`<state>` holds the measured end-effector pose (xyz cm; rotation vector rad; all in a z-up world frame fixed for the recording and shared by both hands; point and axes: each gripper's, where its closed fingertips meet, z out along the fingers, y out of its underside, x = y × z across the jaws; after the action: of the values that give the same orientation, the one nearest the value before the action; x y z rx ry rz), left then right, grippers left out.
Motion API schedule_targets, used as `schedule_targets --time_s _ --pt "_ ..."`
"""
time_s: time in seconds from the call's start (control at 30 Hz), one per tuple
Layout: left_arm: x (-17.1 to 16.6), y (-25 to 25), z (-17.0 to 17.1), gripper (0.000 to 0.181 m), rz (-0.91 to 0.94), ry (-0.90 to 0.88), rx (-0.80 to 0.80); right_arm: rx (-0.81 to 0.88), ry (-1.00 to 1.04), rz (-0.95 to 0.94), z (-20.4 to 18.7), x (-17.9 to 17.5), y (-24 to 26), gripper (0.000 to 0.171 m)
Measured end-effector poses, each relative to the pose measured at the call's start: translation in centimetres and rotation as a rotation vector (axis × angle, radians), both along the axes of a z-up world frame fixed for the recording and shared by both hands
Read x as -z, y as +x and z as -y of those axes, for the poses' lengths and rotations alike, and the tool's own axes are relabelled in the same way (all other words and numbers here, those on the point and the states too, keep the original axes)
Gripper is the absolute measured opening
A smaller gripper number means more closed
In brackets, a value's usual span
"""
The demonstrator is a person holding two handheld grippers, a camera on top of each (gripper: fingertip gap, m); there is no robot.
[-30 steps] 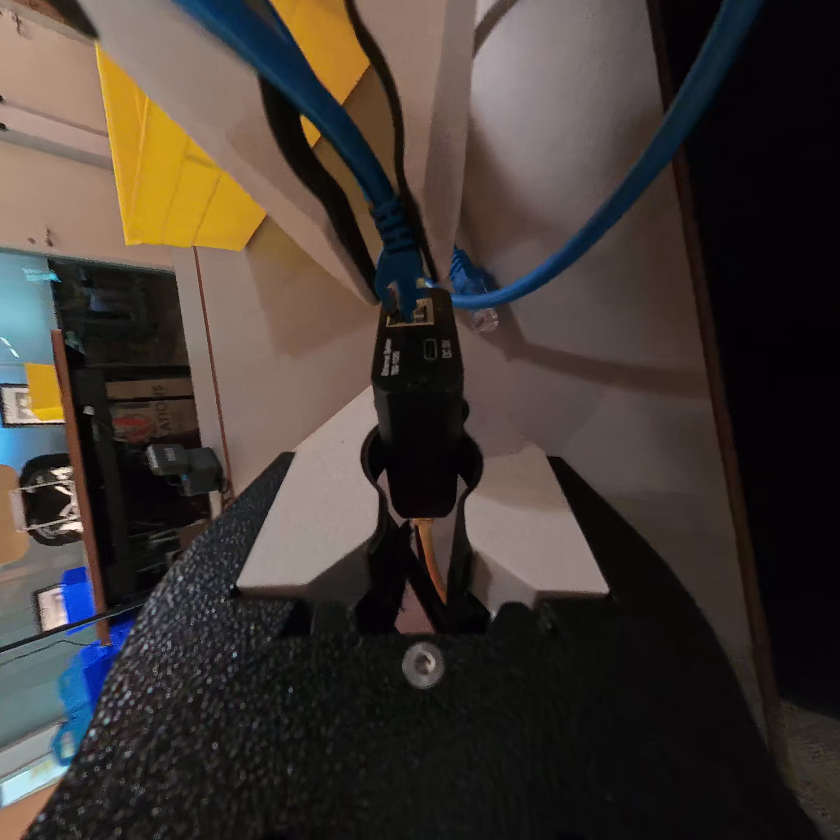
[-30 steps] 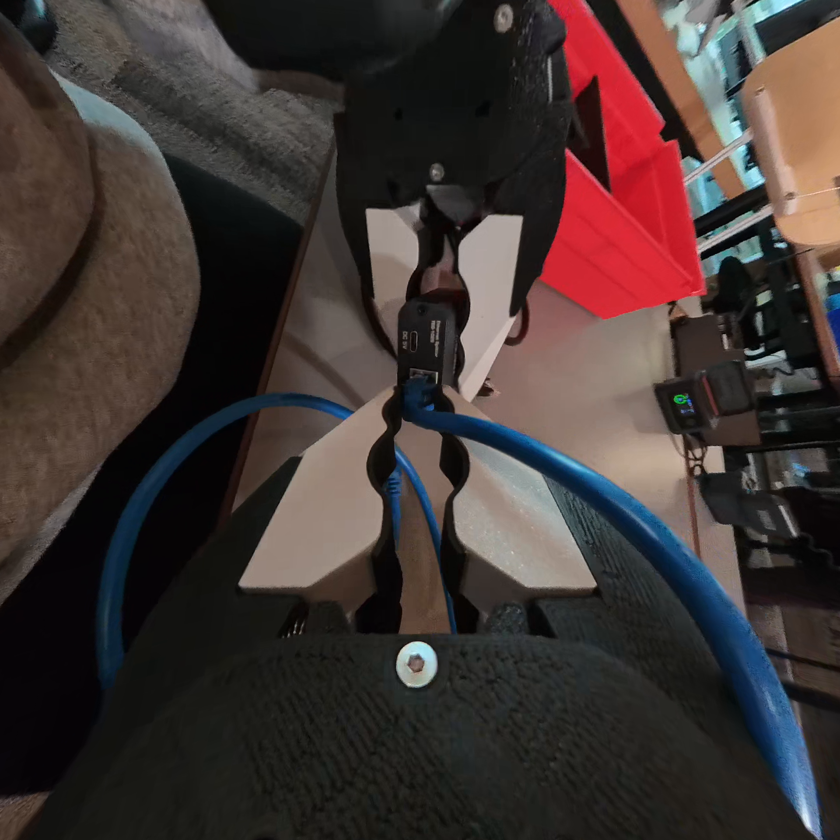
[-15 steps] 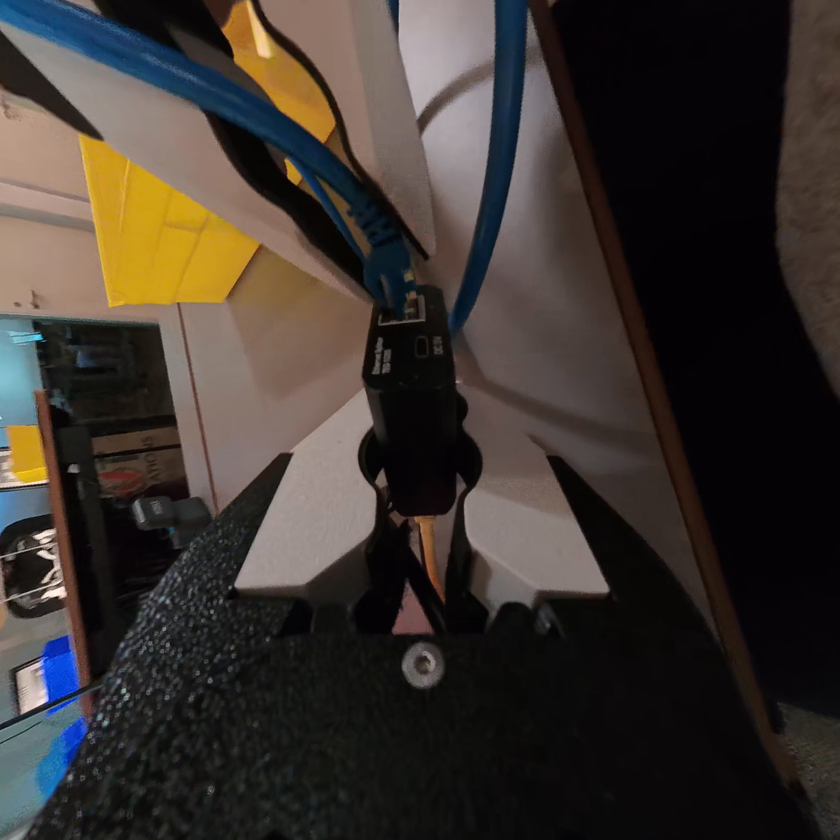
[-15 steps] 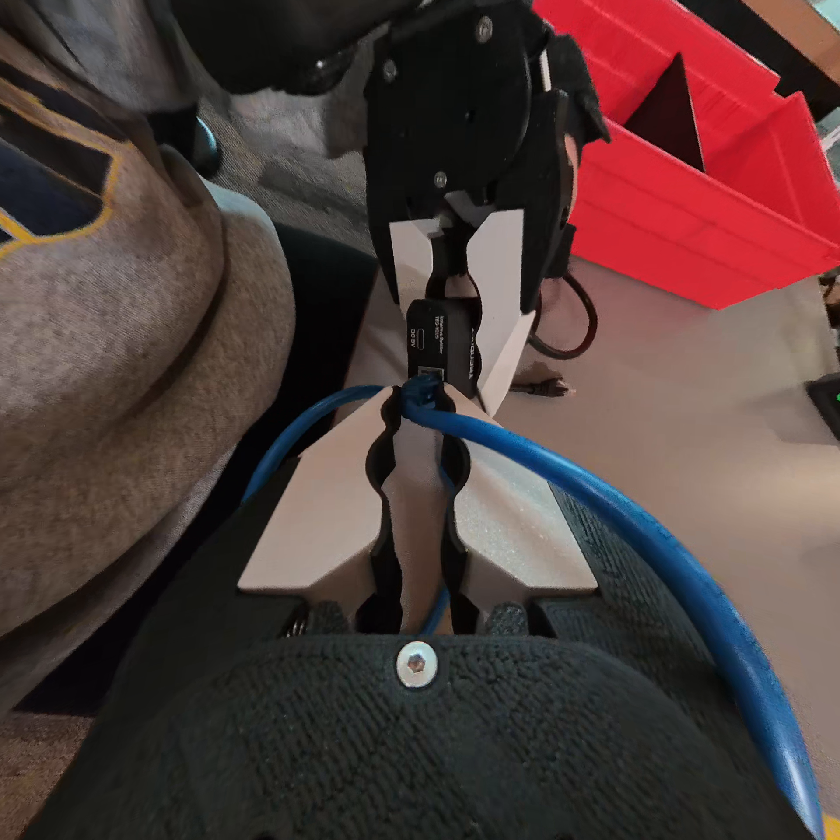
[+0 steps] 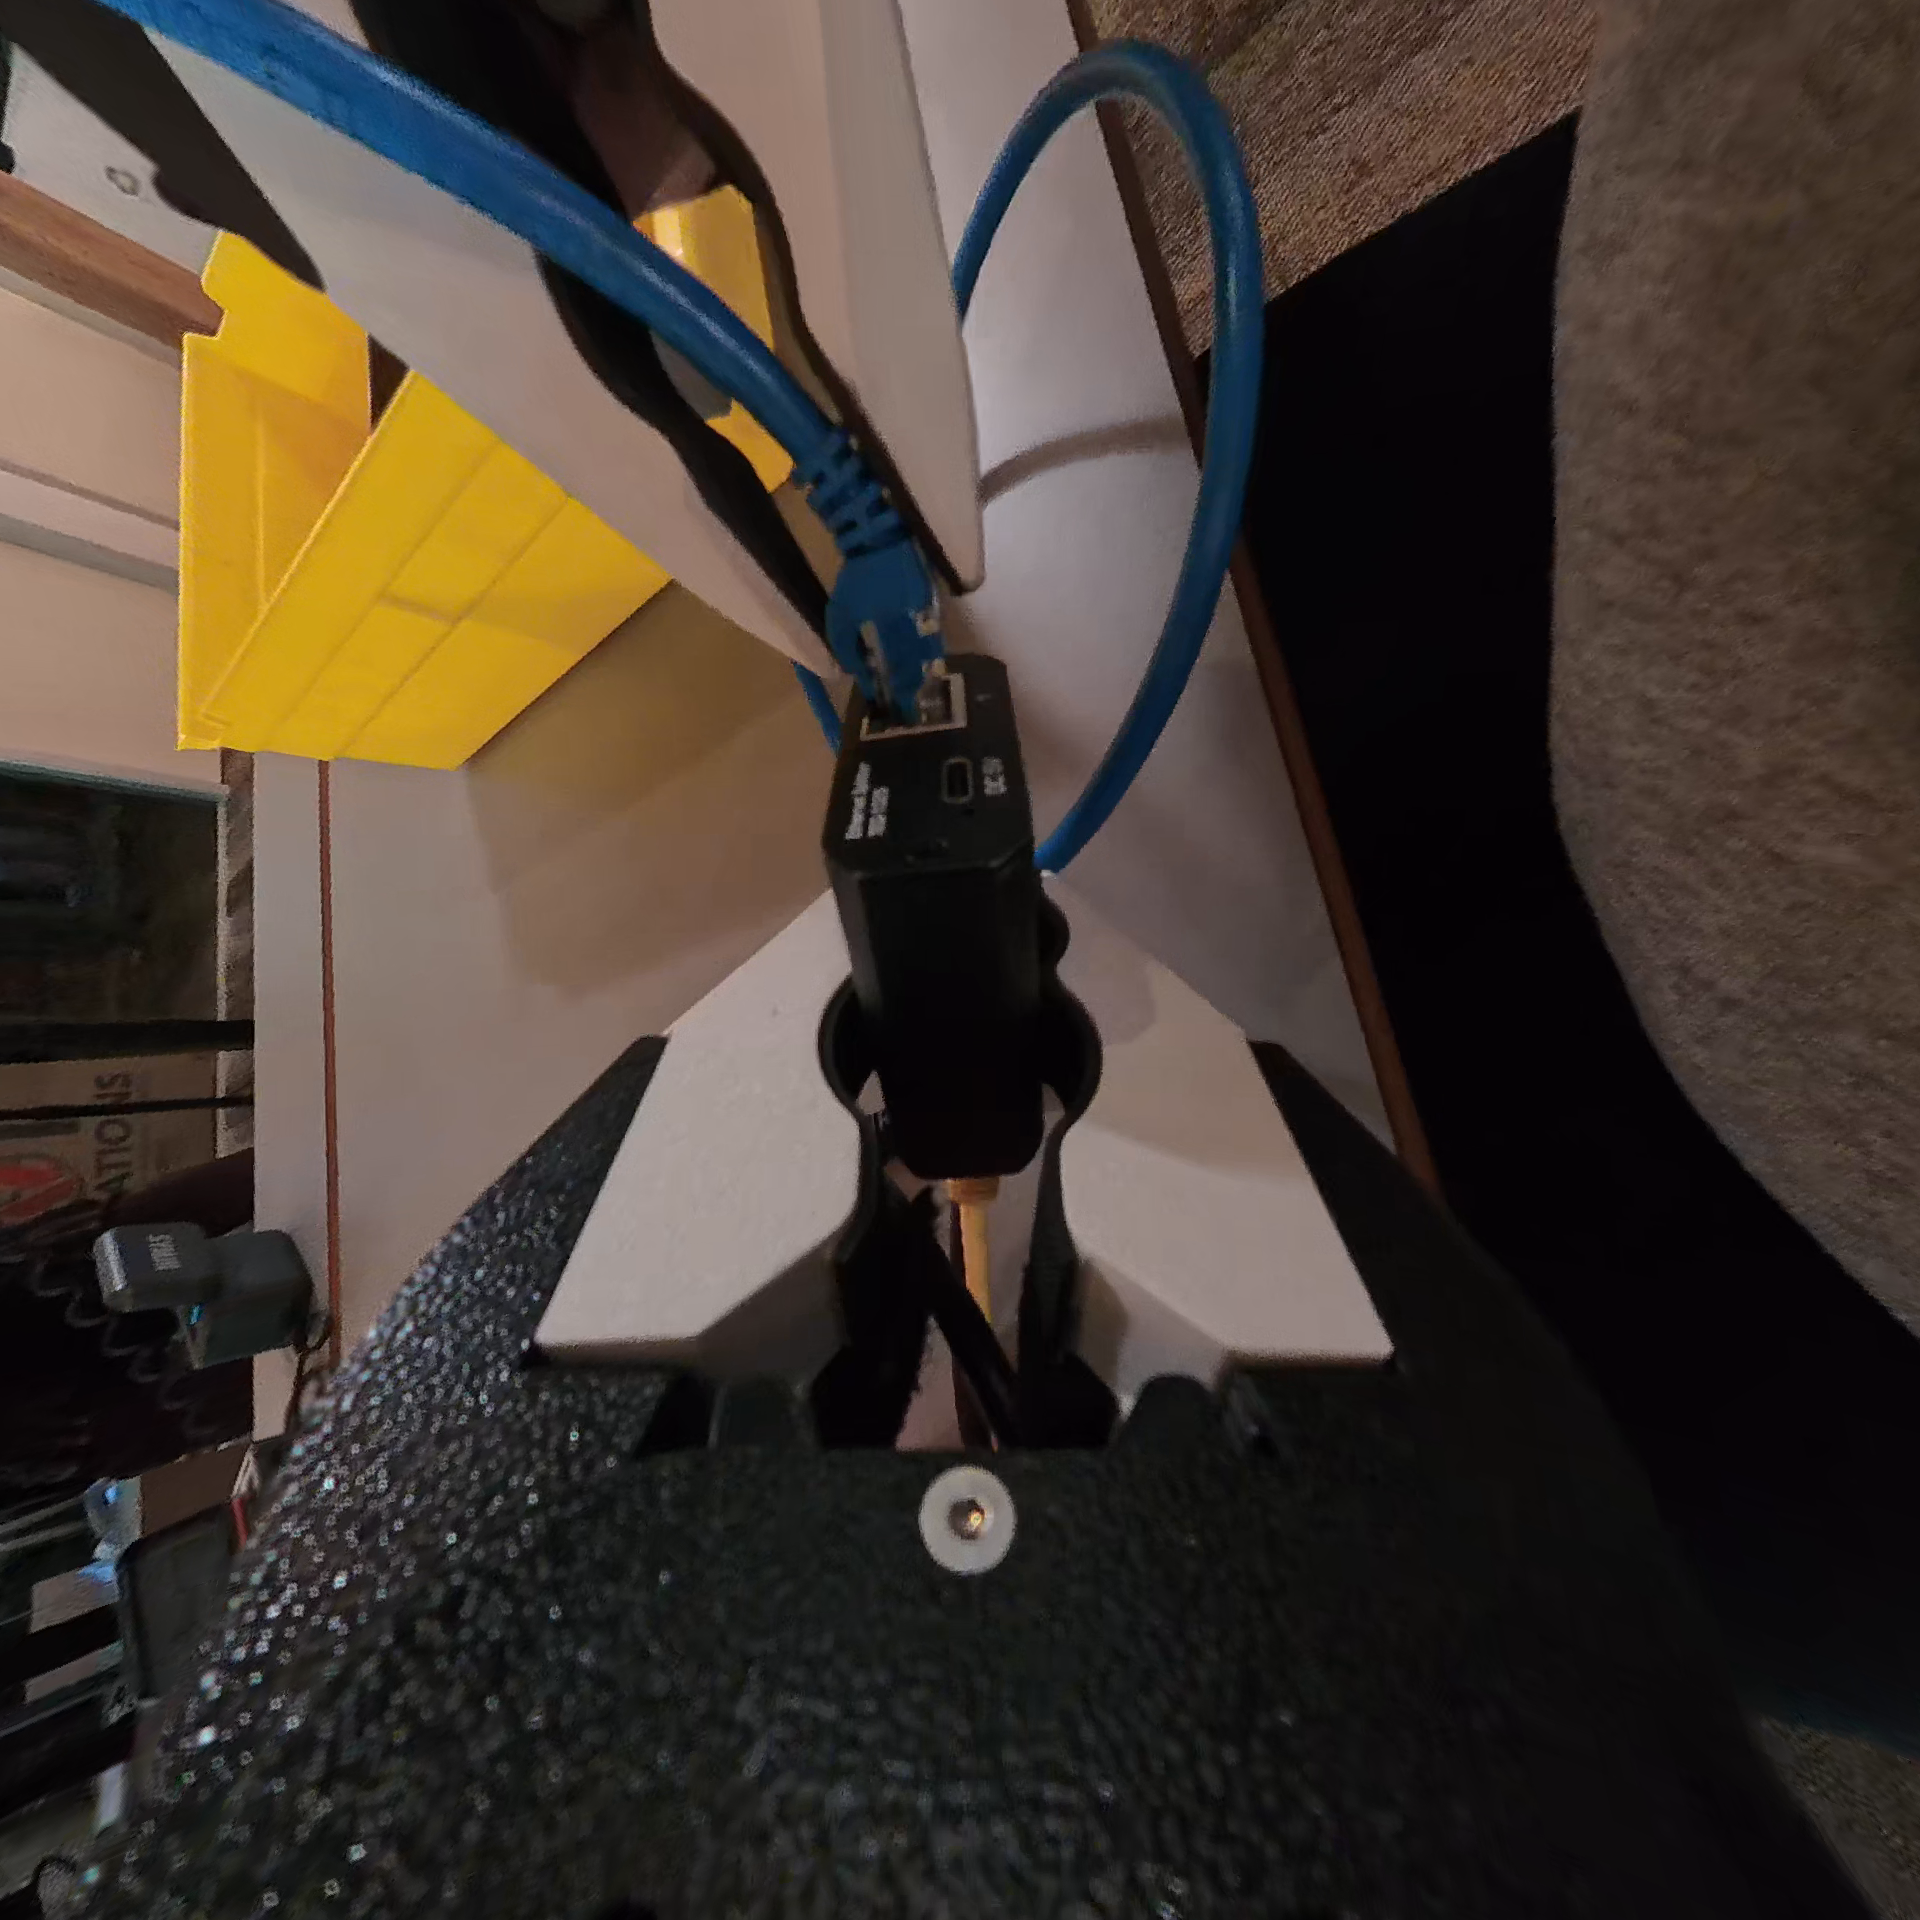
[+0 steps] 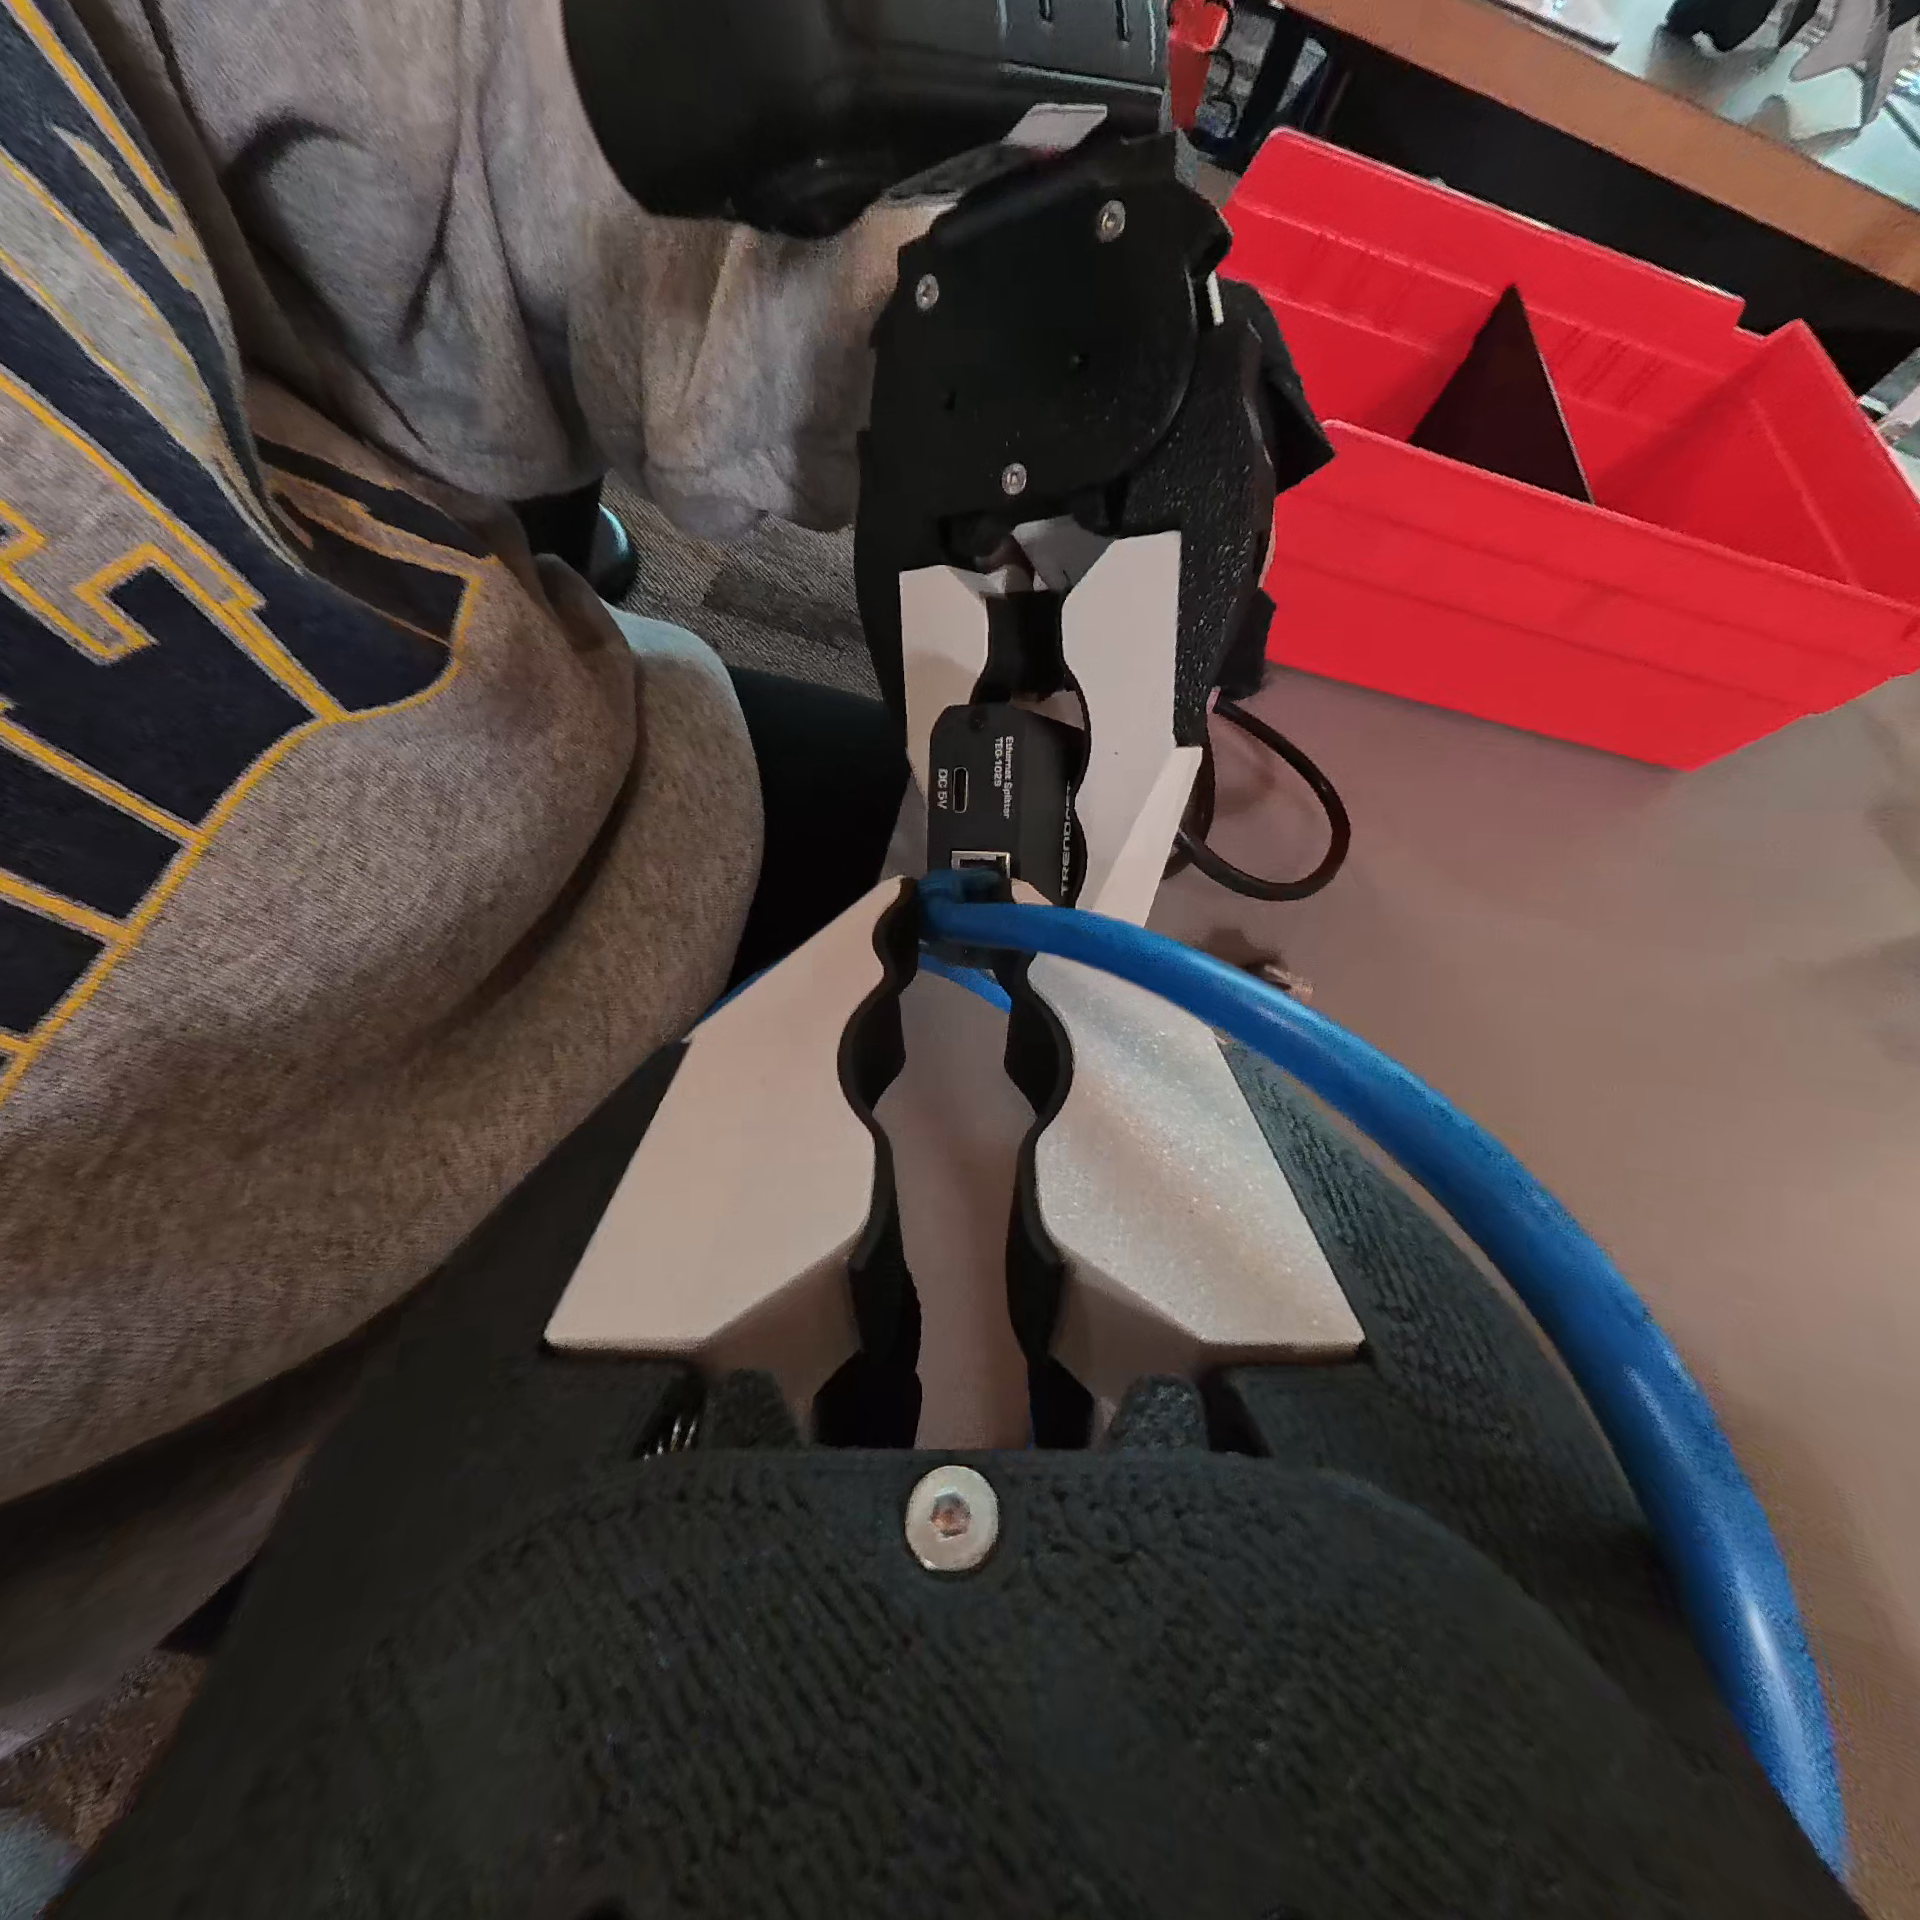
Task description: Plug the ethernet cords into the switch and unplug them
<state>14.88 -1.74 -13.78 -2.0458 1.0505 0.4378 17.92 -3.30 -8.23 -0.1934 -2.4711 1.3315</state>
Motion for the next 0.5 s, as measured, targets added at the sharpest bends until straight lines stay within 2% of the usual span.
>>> schedule_targets --time_s 0.03,0.5 --pt "-0.1 0.1 0.0 0.022 0.009 0.001 0.002 -0.001 -0.007 0.001 0.0 -0.1 0.0 0.012" --pt "-1.4 1.8 0.7 0.022 0.119 -0.008 0.066 -0.086 -0.188 0.095 0.6 -2.0 1.5 0.011"
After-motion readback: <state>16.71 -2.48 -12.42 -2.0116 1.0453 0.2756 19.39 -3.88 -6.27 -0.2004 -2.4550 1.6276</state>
